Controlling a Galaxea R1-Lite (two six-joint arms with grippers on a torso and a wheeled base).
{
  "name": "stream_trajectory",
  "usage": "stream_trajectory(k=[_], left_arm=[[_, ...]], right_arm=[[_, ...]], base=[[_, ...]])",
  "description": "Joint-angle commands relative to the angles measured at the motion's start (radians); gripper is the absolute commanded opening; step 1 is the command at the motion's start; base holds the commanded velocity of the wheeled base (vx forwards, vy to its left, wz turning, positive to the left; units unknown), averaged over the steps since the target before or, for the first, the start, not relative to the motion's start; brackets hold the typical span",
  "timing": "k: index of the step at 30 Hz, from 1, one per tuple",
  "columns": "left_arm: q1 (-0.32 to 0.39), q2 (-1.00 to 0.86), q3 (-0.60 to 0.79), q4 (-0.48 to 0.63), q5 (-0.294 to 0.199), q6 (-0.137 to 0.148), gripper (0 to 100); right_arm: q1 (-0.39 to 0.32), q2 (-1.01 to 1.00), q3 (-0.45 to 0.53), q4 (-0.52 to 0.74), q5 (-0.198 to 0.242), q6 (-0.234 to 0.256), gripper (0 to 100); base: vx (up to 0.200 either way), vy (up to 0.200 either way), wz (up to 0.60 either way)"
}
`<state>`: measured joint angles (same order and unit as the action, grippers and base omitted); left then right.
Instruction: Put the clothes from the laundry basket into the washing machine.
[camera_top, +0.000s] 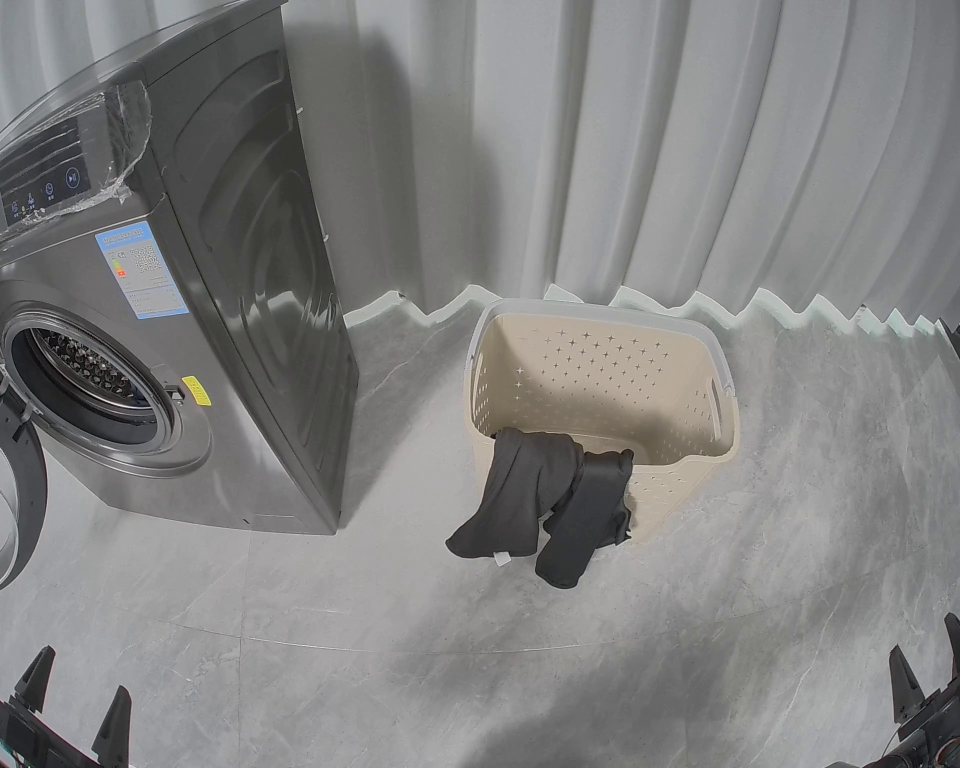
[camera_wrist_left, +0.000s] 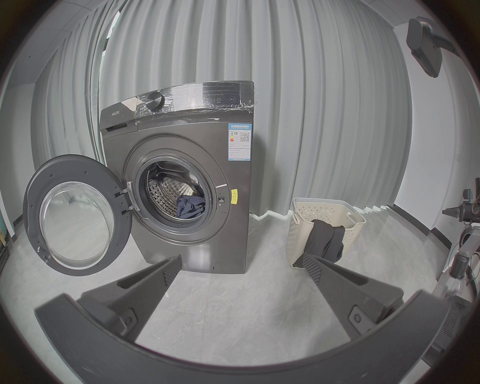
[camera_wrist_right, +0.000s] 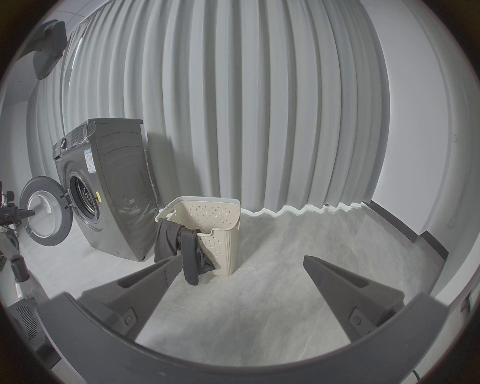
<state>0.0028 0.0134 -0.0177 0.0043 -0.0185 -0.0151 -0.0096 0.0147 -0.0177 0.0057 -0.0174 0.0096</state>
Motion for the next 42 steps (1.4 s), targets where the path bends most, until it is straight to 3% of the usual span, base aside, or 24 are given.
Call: stream_trajectory(k=[1,12,24,27,29,35,38,39,41,42], left_arm=[[0.000,-0.013,0.015,0.000,0.000,0.000,100],[0.000,-0.013,0.015,-0.001,0.000,0.006,100],[0.000,-0.013,0.015,0.000,0.000,0.009,100],[0.002,-0.013,0.015,-0.001,0.000,0.009,100],[0.002,-0.013,0.015,-0.001,0.000,0.014,100],[0.002,-0.013,0.015,-0.001,0.000,0.012,100],[0.002,-0.013,0.015,0.000,0.000,0.004,100],[0.002,-0.013,0.015,0.000,0.000,0.004,100],[0.000,-0.013,0.015,0.000,0.000,0.000,100],[0.000,-0.013,0.015,0.000,0.000,0.000,100]], right_arm=[[-0.001,0.004,0.016,0.000,0.001,0.000,100],[0.000,0.004,0.016,0.000,0.001,0.000,100],[-0.003,0.002,0.015,-0.024,-0.007,0.017,100],[-0.004,0.001,-0.116,-0.132,0.001,0.030,100],[0.000,0.073,-0.202,-0.133,0.007,0.032,100],[0.065,0.303,-0.183,-0.139,0.039,0.036,100],[0.129,0.516,-0.202,-0.179,0.045,0.105,100],[0.129,0.516,-0.202,-0.179,0.045,0.105,100],[0.183,0.685,-0.243,-0.222,0.060,0.188,100],[0.186,0.702,-0.245,-0.225,0.060,0.194,100]], base=[[0.000,0.000,0.00],[0.000,-0.164,0.00],[0.000,0.000,0.00],[0.000,0.000,0.00],[0.000,0.000,0.00],[0.167,0.000,0.00],[0.200,0.000,0.00],[0.200,0.000,0.00],[0.000,0.000,0.00],[0.000,0.000,0.00]])
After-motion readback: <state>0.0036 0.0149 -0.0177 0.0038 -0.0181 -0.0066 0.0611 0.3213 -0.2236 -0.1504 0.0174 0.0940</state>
